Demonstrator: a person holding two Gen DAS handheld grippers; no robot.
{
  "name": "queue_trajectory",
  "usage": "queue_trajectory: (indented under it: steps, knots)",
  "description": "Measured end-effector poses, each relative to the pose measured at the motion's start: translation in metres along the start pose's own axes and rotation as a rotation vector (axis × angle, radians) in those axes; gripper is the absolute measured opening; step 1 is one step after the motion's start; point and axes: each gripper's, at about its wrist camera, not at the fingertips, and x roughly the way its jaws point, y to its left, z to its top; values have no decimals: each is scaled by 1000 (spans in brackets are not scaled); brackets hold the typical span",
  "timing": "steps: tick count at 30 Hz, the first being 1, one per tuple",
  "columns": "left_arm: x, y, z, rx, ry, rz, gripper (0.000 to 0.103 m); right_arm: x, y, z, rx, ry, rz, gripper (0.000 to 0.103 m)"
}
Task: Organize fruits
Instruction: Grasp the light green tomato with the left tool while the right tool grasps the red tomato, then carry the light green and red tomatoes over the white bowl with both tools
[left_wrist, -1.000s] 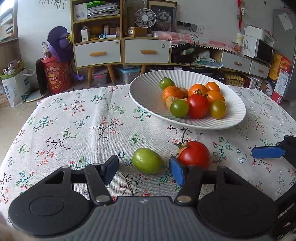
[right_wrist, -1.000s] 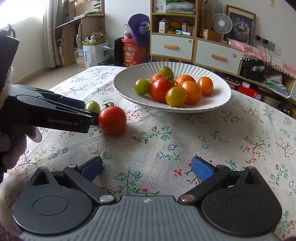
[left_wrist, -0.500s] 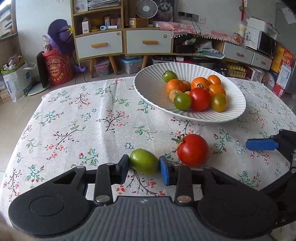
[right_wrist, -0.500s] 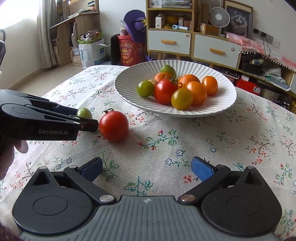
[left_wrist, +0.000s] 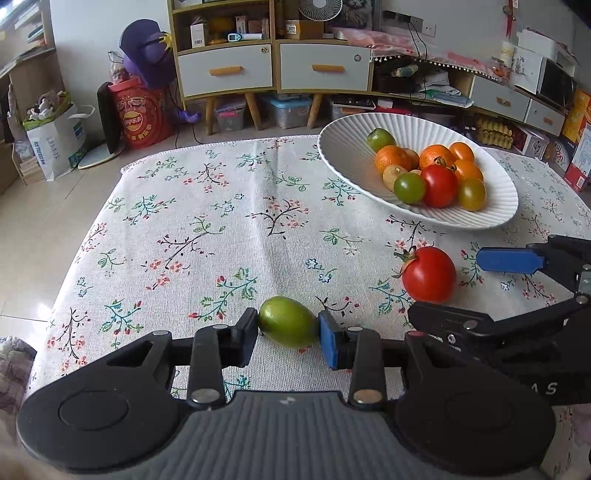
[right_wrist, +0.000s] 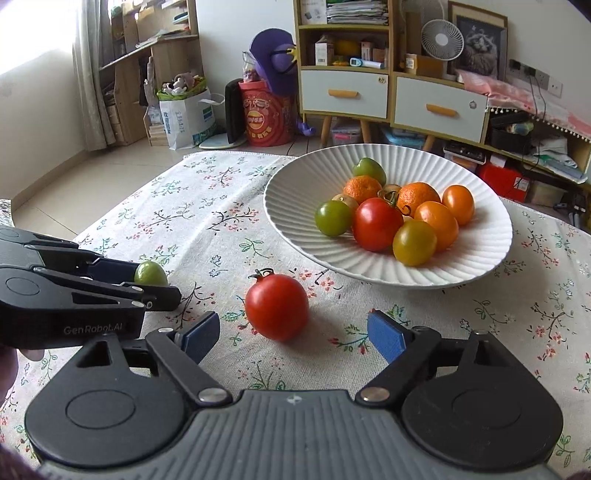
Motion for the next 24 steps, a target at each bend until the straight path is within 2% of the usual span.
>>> queue_trajectory:
  steps: [6, 10, 13, 24]
  knots:
    - [-3, 1, -2, 3, 2, -5, 25, 4, -1, 6, 51, -21, 9, 71]
    - [-2, 0, -3, 16, 6, -6, 25, 6, -2, 9, 77, -11, 30, 54]
    - [-2, 0, -3, 21, 10, -6, 25, 7, -2, 9, 76, 2, 42, 37]
    - [-5, -3, 0, 23, 10, -12, 25, -3, -3, 12, 78, 18, 57, 36]
